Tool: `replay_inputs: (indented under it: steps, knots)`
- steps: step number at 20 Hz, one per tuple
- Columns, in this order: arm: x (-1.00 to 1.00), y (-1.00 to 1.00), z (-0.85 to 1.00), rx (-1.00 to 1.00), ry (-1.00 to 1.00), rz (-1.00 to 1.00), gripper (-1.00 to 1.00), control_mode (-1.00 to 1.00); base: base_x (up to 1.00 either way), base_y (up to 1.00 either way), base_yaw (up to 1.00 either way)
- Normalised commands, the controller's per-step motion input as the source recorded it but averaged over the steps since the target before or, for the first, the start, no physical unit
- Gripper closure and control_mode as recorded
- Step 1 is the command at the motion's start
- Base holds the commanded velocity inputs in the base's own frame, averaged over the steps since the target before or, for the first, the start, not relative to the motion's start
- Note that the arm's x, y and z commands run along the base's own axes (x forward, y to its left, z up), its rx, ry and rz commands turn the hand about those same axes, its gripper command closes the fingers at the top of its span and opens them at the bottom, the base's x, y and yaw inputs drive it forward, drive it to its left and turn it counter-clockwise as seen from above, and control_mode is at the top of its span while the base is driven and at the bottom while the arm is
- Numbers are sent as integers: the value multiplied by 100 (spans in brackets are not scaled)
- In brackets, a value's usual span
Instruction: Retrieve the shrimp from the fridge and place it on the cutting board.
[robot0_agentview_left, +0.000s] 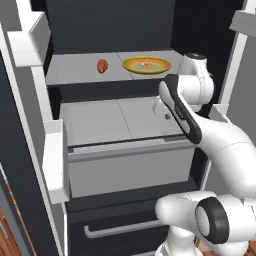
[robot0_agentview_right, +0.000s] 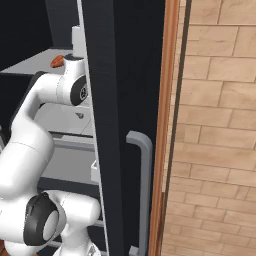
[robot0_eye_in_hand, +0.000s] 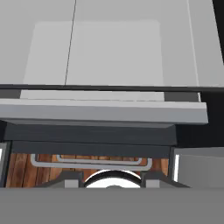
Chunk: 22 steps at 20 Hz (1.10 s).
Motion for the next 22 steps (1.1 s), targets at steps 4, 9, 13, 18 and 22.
replay_inputs:
  steps: [4,9,13,18,22]
  knots:
    - [-5,11,0,0,-6,0,-100,-100,0,0,0]
    - [-28,8,25,-2,-20,0,-100,-100,0,0,0]
    - [-43,9,68,-6,-33,0,-100,-100,0,0,0]
    - [-28,17,100,-10,-34,0,-100,-100,0,0,0]
    - [-30,6,87,-2,-33,0,-100,-100,0,0,0]
